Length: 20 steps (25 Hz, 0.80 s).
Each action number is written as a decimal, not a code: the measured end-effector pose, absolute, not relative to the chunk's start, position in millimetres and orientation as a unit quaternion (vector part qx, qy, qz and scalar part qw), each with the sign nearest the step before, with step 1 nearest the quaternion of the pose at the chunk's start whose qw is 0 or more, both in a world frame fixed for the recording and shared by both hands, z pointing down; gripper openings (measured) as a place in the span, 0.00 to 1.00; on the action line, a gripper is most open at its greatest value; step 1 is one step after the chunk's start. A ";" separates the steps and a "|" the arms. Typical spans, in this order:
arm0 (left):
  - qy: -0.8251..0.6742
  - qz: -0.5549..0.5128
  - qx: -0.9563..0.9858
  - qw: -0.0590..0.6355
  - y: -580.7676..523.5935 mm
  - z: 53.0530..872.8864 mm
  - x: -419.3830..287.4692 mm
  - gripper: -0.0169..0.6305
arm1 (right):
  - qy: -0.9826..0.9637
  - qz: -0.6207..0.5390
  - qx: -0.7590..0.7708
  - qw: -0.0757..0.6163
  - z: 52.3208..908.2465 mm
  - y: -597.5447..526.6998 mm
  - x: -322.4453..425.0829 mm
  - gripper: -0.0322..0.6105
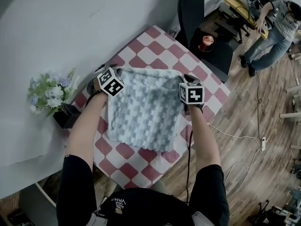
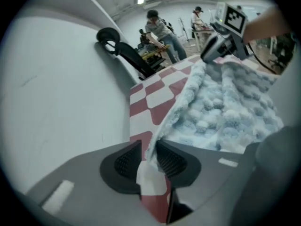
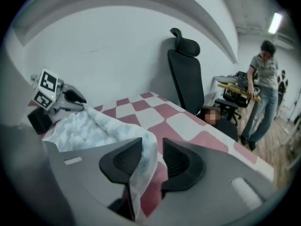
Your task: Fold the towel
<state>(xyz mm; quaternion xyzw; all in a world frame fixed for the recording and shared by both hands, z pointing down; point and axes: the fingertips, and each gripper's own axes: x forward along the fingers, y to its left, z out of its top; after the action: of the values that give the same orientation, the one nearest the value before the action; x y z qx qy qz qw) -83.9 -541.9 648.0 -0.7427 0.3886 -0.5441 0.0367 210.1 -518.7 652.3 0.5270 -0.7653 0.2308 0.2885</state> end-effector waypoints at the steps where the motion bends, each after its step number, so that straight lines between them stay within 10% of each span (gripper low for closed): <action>1: 0.412 -0.522 -0.747 0.018 -543.3 645.4 -89.4 0.17 | -0.765 0.252 0.533 0.259 652.0 -517.5 216.5 0.27; 6: 0.496 -0.395 -0.770 -0.073 -535.3 626.7 -115.1 0.34 | -0.783 0.328 0.509 0.142 638.9 -495.6 236.9 0.33; 16: 0.409 -0.299 -0.829 -0.236 -493.4 633.3 -102.4 0.36 | -0.792 0.353 0.448 0.219 677.3 -444.1 202.4 0.38; 20: 0.355 -0.392 -0.818 -0.226 -462.0 672.2 -94.5 0.36 | -0.793 0.327 0.460 0.229 670.2 -438.5 202.2 0.24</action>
<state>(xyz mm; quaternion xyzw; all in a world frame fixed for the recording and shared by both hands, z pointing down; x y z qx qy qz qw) -94.5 -462.0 672.2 -0.8179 0.3551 -0.3921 -0.2264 202.2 -438.5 670.2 0.4600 -0.7931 0.3271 0.2289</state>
